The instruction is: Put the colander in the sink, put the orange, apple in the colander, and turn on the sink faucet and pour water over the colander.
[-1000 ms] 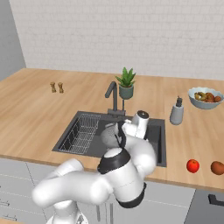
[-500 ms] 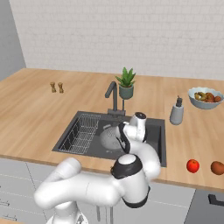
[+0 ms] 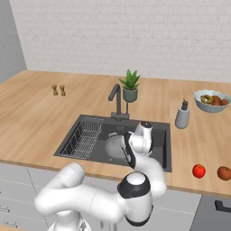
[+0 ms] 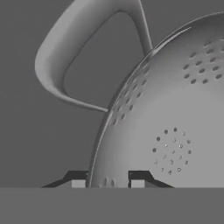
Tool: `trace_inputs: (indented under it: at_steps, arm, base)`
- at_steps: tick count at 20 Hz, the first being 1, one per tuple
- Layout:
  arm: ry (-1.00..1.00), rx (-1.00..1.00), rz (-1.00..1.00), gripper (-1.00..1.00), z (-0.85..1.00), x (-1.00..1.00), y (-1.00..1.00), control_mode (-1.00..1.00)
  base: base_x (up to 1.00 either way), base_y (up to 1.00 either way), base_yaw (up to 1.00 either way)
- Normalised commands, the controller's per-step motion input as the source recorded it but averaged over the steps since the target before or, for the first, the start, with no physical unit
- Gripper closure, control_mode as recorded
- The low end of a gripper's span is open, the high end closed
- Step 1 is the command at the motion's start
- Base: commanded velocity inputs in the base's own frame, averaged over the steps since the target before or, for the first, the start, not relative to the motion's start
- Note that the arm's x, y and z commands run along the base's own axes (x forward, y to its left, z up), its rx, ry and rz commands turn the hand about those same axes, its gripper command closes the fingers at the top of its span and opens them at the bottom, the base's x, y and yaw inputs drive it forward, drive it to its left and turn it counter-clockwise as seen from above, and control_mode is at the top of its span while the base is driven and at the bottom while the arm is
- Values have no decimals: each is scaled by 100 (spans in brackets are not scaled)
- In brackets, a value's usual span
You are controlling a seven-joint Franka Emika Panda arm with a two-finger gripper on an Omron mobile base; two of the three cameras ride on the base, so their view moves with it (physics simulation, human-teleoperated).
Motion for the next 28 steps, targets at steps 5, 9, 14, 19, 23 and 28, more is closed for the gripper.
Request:
trace_inputs:
  at_steps: [5,9,14,19,23,28]
  arm:
    - [0,-3,0,100,-1,-63,32,-100]
    - [0,-8,0,-100,-2,-14,63,-100]
    - [0,-3,0,-100,-3,4,19,-100]
    - [0,1,0,-100,5,2,-51,-100]
    - [0,4,0,-100,38,0,-46,-100]
    - [-2,4,0,-100,92,0,-20,-100]
  base:
    - [0,0,0]
    - [0,0,0]
    - [0,0,0]
    - [0,0,0]
    - [0,0,0]
    - [0,0,0]
